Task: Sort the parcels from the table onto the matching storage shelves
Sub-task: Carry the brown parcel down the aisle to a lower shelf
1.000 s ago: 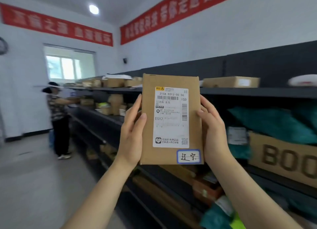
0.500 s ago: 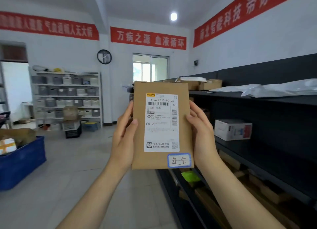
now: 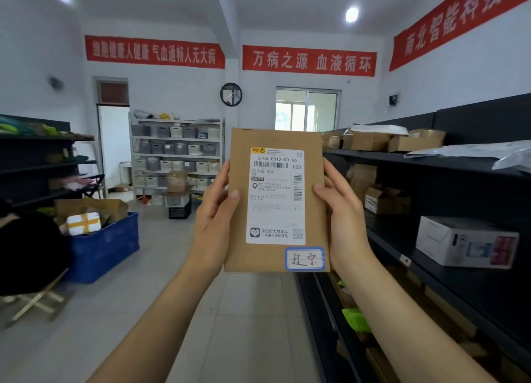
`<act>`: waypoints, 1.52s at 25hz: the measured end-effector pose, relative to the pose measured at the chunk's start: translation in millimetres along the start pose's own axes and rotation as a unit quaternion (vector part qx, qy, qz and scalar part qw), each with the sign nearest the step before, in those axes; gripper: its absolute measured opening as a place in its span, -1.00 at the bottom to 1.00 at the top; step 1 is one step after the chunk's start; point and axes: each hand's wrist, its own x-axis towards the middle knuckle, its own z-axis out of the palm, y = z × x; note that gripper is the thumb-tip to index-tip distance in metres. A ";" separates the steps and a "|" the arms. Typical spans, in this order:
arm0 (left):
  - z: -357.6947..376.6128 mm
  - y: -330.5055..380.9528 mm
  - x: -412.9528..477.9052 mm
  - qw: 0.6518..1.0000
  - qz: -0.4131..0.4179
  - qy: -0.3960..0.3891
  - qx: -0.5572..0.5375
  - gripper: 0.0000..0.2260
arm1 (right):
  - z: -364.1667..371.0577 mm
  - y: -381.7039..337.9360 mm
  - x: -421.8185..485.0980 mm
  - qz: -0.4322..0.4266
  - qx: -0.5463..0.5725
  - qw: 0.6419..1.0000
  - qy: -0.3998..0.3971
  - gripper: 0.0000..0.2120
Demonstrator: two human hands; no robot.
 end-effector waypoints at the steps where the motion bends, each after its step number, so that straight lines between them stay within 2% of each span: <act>1: 1.2 -4.2 4.5 1.000 0.001 -0.001 0.005 -0.62 | -2.5 5.2 7.0 0.002 0.005 1.000 0.002 -0.59; 9: -26.8 -49.8 57.0 1.000 -0.003 0.006 0.026 -0.61 | 13.8 64.6 67.3 0.001 0.016 1.000 -0.010 -0.57; 22: -108.4 -130.2 161.7 0.999 -0.018 -0.039 0.014 -0.56 | 75.5 150.7 161.3 -0.009 0.031 0.999 -0.003 -0.59; 38: -74.0 -231.1 237.9 0.999 -0.026 -0.015 0.014 -0.55 | 23.6 219.5 272.8 0.003 -0.002 0.999 -0.035 -0.58</act>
